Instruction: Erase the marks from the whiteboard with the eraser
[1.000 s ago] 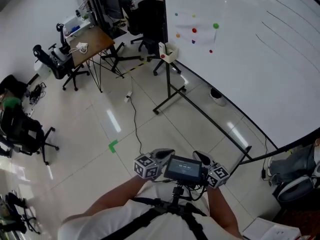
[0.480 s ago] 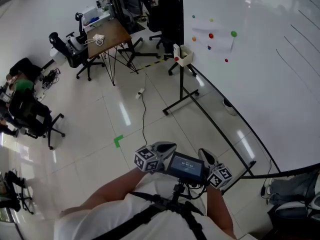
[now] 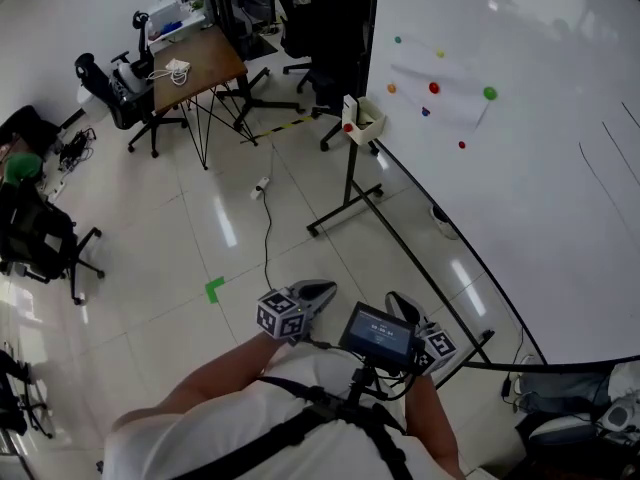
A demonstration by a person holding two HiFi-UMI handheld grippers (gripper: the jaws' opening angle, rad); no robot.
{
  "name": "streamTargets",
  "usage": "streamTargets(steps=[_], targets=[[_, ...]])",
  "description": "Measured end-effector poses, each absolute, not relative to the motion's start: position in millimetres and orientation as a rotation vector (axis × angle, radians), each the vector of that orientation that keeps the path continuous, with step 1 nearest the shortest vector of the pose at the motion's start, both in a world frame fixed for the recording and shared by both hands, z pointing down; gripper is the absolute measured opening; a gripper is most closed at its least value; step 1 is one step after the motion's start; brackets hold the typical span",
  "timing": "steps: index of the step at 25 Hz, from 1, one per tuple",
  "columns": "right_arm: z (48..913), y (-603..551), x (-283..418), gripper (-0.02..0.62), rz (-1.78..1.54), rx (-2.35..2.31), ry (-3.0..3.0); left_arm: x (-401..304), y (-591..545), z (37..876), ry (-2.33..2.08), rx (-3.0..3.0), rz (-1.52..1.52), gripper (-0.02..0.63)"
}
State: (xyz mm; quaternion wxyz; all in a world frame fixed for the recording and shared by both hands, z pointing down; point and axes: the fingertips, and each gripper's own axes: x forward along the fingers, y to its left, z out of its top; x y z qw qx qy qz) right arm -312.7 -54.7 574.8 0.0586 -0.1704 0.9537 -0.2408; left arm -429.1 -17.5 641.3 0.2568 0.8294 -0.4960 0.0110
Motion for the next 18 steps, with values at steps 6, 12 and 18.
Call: streamTargets(steps=[6, 12, 18], targets=[[562, -119, -360, 0.005, -0.677, -0.71, 2.893, -482, -106, 616, -1.209, 2.387, 0.019, 0.026], [549, -178, -435, 0.005, -0.612, -0.825, 2.877, -563, -171, 595, -1.186, 2.447, -0.011, 0.026], [549, -210, -496, 0.005, -0.604, -0.882, 2.886, -641, -200, 595, -1.221, 2.444, -0.041, 0.026]])
